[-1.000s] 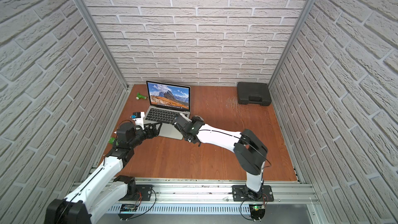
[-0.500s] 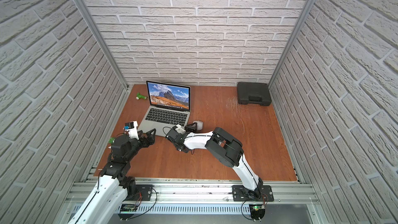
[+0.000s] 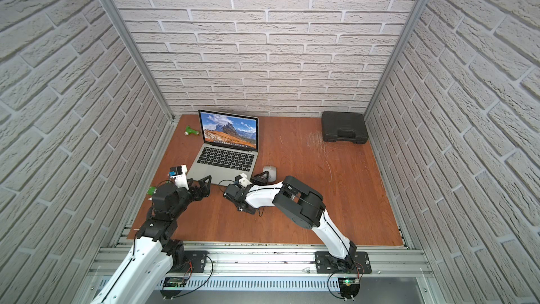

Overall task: Remove the wireless mouse receiver from the laptop
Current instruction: Place the mouse at the center of the board, then reset both arms

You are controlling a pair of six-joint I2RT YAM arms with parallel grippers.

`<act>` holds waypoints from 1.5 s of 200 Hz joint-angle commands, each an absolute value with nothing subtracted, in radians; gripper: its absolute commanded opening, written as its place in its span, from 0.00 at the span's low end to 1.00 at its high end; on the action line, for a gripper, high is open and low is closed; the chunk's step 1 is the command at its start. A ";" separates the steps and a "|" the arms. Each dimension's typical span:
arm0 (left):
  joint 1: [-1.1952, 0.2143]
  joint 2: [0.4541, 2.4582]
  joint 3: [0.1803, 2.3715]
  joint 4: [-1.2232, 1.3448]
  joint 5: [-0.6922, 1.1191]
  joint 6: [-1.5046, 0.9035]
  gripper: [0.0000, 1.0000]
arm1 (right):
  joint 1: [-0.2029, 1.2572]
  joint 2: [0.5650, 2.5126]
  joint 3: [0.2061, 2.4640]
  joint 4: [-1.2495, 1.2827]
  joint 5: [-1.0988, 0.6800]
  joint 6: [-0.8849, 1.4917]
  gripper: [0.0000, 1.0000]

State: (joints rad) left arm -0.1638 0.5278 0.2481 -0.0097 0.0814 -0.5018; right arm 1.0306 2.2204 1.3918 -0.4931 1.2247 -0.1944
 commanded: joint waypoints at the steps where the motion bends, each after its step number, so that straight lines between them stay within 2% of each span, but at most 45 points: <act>1: -0.161 0.499 0.232 0.000 0.053 -0.513 0.95 | 1.046 2.276 1.393 -0.547 1.035 -0.138 0.47; 25: -0.162 0.475 0.236 -0.023 0.032 -0.518 0.95 | 1.047 2.297 1.396 -0.527 1.012 -0.147 0.51; 39: -0.162 0.461 0.237 -0.033 0.025 -0.516 0.95 | 1.046 2.305 1.395 -0.518 0.994 -0.149 0.59; 80: -0.162 0.452 0.243 -0.038 0.019 -0.519 0.96 | 1.046 2.309 1.398 -0.546 0.935 -0.125 0.72; 114: -0.161 0.495 0.259 -0.002 0.022 -0.506 0.98 | 1.046 2.221 1.377 -0.573 0.768 -0.126 0.83; 130: -0.157 0.531 0.267 0.030 0.014 -0.493 0.98 | 1.045 2.178 1.385 -0.603 0.660 -0.134 0.92; 137: -0.152 0.555 0.274 0.043 0.012 -0.487 0.98 | 1.043 2.160 1.388 -0.619 0.609 -0.143 1.00; 156: -0.141 0.629 0.311 0.049 -0.030 -0.468 0.98 | 1.035 2.106 1.403 -0.672 0.467 -0.155 1.00; 170: -0.141 0.682 0.333 0.057 -0.136 -0.421 0.98 | 1.012 2.053 1.414 -0.714 0.377 -0.153 1.00; 186: -0.141 0.729 0.334 0.109 -0.323 -0.320 0.98 | 0.970 1.898 1.349 -0.642 0.423 -0.131 1.00; 199: -0.139 0.785 0.314 0.215 -0.468 -0.220 0.98 | 0.892 1.722 1.214 -0.459 0.427 -0.115 1.00; 217: -0.140 0.881 0.230 0.507 -0.525 -0.043 0.98 | 0.710 1.478 1.026 -0.190 0.378 -0.077 1.00; 228: -0.128 0.959 0.207 0.609 -0.529 0.002 0.98 | 0.616 1.382 0.936 -0.075 0.421 -0.055 1.00; 253: -0.065 1.121 0.188 0.757 -0.443 0.006 0.98 | 0.404 1.305 0.806 0.049 0.443 -0.059 1.00; 268: 0.004 1.166 0.158 0.902 -0.247 -0.009 0.98 | 0.285 1.289 0.728 0.109 0.453 -0.005 0.99; 280: 0.067 1.242 0.154 0.987 -0.142 -0.056 0.98 | 0.223 1.256 0.619 0.254 0.445 -0.005 0.98; 300: 0.089 1.320 0.160 1.068 -0.107 -0.052 0.97 | 0.103 1.236 0.449 0.495 0.370 0.039 0.98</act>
State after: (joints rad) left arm 0.0570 1.2552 0.1627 0.8024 -0.2459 -0.0486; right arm 0.2043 1.2636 0.6033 0.1833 0.4389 -0.0299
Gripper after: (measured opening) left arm 0.971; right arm 0.985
